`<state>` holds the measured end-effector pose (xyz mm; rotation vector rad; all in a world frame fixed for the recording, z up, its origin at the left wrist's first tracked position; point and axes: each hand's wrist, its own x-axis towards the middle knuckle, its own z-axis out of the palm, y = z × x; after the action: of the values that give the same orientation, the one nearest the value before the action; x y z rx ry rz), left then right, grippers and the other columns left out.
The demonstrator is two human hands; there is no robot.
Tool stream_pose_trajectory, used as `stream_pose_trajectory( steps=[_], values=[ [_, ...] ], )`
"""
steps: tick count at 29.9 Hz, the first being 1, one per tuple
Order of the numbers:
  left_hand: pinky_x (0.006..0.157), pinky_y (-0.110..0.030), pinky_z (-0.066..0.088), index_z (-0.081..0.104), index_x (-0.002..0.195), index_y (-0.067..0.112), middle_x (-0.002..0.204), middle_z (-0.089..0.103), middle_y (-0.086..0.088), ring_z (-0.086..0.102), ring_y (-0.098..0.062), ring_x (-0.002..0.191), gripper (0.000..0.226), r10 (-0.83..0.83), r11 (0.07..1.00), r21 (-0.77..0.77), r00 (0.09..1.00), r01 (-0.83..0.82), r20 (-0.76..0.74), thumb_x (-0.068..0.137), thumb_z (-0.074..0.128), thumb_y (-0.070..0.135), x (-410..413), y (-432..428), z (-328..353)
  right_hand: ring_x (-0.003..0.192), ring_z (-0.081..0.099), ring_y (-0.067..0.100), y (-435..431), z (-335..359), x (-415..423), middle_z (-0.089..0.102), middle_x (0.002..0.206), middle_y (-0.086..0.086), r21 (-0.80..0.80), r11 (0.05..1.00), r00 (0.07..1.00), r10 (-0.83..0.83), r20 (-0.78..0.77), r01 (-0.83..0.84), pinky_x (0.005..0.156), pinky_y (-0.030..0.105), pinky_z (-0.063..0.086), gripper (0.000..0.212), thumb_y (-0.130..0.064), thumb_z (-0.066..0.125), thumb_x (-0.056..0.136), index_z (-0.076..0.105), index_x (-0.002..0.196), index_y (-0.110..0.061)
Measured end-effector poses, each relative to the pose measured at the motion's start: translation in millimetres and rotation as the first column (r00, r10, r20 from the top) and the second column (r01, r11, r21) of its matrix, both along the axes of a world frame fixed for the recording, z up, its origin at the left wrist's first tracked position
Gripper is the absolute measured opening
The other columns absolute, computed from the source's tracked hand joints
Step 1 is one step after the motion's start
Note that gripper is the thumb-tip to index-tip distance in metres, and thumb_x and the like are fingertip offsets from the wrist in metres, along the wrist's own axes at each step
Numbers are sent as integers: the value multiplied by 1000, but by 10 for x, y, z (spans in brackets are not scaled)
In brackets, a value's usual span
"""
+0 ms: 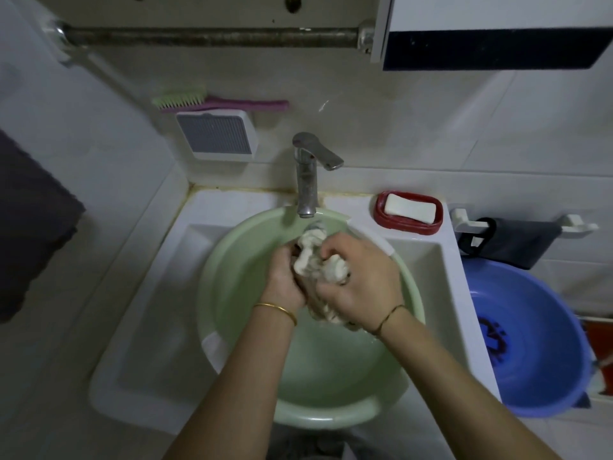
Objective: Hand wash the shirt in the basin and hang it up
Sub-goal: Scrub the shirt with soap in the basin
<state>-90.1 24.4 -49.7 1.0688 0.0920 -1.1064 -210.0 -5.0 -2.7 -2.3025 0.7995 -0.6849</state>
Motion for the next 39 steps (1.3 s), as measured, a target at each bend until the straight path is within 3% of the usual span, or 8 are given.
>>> stream_pose_trajectory(
  steps=[4,9,16,27,30,33,36,39],
  values=[
    [47,-15,48,64,48,12,50,60,0,62,-12,47,29,19,982,-187,1000,-17,10,57,78,35,-114,35,140,76,60,20,80,50,260,66,78,-6,-297,953,991,22,-134,-61,58,27,43,25,-52,62,76,64,77,-27],
    [74,-31,56,68,101,4,89,72,-13,69,-24,79,41,-33,998,54,994,38,-101,94,49,39,-261,6,96,93,62,29,-389,-40,377,68,93,5,-70,988,926,-156,-344,140,64,28,36,27,-46,49,88,59,85,-21],
    [44,-14,47,60,44,8,44,59,-4,60,-13,42,54,-28,995,90,998,33,-51,91,33,13,-117,-40,91,73,63,28,72,-54,239,67,74,4,-233,971,978,-95,-186,50,54,25,35,29,-42,45,77,66,78,-22],
    [67,-26,53,66,67,9,71,65,-8,63,-19,65,40,-9,979,206,1000,7,11,92,37,19,-51,-100,19,81,63,24,-13,-98,218,68,83,2,-165,979,978,-147,-151,121,61,30,45,44,-54,38,74,66,84,-21],
    [59,-22,54,67,71,7,68,67,-10,64,-20,61,31,-119,958,272,987,86,109,91,48,22,-166,-51,124,80,60,24,-199,-210,243,66,80,1,-84,972,970,-226,-83,220,58,29,39,50,-57,27,64,62,77,-23],
    [89,-37,52,69,93,4,99,70,-16,67,-28,91,41,-264,938,288,936,193,233,94,48,40,-210,-38,251,96,57,26,-460,-332,210,60,97,1,322,935,969,-203,138,150,80,35,45,49,-46,47,60,61,92,-13],
    [93,-44,50,72,97,15,95,73,-11,68,-27,94,70,-342,912,365,835,185,432,79,38,73,-103,-74,336,107,61,23,-560,-326,67,62,117,-1,810,497,913,-82,400,-310,92,31,51,64,-24,66,69,46,130,-21],
    [100,-46,44,64,115,27,115,67,-6,62,-25,109,97,-307,926,357,790,120,531,54,30,95,-15,-151,216,111,61,14,-602,-312,60,62,123,-3,796,527,955,149,258,-298,97,29,48,63,-32,68,74,49,133,-26]
  ],
)
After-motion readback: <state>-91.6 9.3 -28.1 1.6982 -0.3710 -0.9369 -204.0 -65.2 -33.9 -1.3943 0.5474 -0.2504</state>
